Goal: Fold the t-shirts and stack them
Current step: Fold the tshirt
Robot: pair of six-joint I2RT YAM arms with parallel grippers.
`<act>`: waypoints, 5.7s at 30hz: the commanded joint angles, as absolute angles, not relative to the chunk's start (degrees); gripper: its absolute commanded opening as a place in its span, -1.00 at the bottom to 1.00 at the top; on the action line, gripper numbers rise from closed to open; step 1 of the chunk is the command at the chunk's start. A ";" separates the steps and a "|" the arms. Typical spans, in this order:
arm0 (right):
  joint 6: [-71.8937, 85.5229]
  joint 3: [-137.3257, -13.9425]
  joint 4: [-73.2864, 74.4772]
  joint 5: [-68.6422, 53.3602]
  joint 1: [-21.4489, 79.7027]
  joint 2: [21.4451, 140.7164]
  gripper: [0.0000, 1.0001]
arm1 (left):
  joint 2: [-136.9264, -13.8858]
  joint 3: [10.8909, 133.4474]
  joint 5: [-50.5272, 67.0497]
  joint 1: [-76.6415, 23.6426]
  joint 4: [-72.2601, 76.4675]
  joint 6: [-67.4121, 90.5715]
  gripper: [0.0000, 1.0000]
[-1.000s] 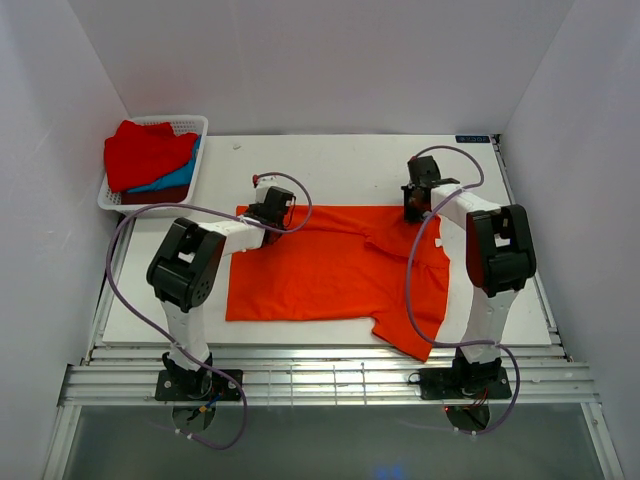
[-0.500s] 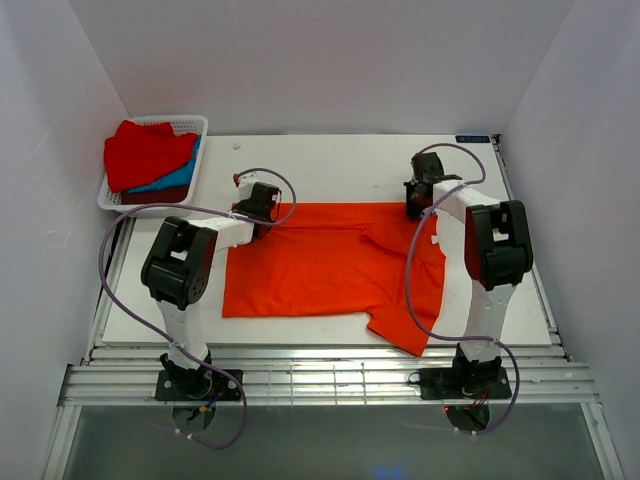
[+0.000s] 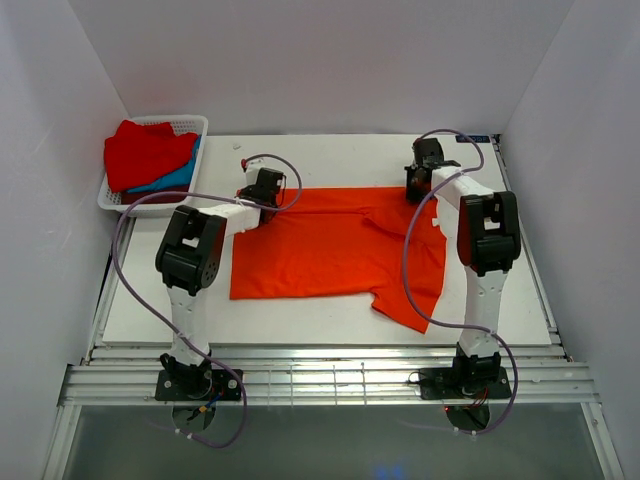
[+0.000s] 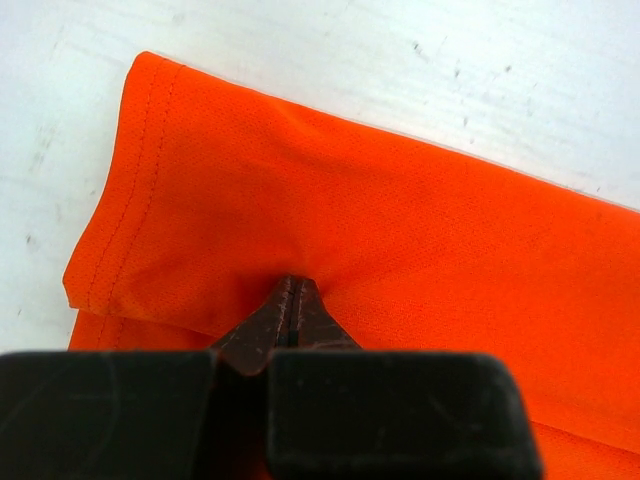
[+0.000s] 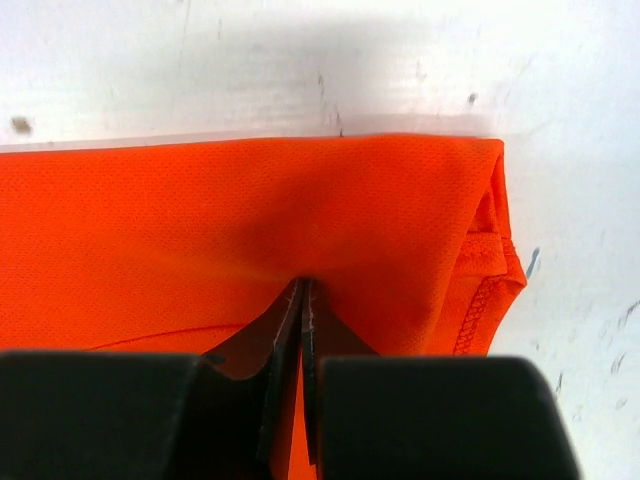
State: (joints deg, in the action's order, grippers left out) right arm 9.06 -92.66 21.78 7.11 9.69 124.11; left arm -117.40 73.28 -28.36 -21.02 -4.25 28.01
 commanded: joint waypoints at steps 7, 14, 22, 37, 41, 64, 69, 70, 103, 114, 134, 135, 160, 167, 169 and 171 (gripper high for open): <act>7.65 -107.03 26.19 7.30 7.82 132.88 -0.85 | -126.56 84.89 -28.39 -19.60 -11.60 23.73 -1.00; 4.13 -113.38 24.61 9.49 7.65 133.33 -0.85 | -125.60 90.79 -28.30 -19.42 -8.53 19.60 -1.00; 4.74 -93.10 8.28 5.98 7.91 113.07 -0.43 | -112.09 86.06 -26.72 -19.51 -3.61 17.40 -0.01; 11.25 -61.37 22.76 9.20 17.90 86.23 0.08 | -93.35 57.68 -29.27 -21.27 -18.81 36.55 0.36; 13.62 -56.35 25.49 13.18 22.67 80.43 0.05 | -89.22 49.41 -29.44 -22.76 -19.51 40.42 0.07; 22.15 -41.84 28.57 16.96 27.86 72.68 -0.01 | -76.11 36.56 -27.77 -26.63 -24.79 48.78 -0.10; 22.85 -40.87 28.21 16.79 27.86 72.95 -0.01 | -76.20 36.39 -28.65 -26.63 -25.40 48.78 -0.12; 22.94 -40.78 28.21 16.70 27.95 72.86 -0.01 | -76.11 36.39 -28.57 -26.63 -25.49 48.87 -0.12; 28.74 -33.84 33.22 17.05 27.86 71.36 0.11 | -76.11 35.51 -26.45 -27.25 -25.84 48.78 -0.33; 29.71 -32.08 32.43 14.50 28.12 70.93 -0.83 | -76.99 35.95 -26.46 -27.25 -25.75 48.16 -0.66; 27.16 -46.04 38.32 19.95 28.39 71.53 -0.80 | -78.49 46.83 -27.42 -27.25 -28.30 44.22 -1.00; 26.46 -47.10 38.32 20.73 28.39 73.02 -0.79 | -78.66 47.89 -27.60 -27.16 -28.65 43.86 -1.00; 12.75 -81.29 37.53 20.04 18.90 102.12 -0.82 | -95.26 67.05 -23.38 -18.72 -26.37 37.01 -1.00; 11.25 -87.88 38.23 19.34 18.46 107.22 -0.84 | -98.61 72.15 -22.68 -16.70 -26.89 35.42 -1.00; 10.99 -89.90 38.93 19.25 18.37 108.01 -0.84 | -99.05 72.51 -22.50 -15.82 -26.89 35.33 -1.00; 10.72 -90.96 39.20 19.16 18.28 108.98 -0.84 | -99.58 72.86 -21.89 -14.86 -26.81 35.16 -1.00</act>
State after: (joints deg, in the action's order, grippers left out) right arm 12.01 -87.26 38.20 19.33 18.70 108.27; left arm -99.74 70.81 -22.74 -16.45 -26.92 36.14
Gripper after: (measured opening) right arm 0.086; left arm 0.147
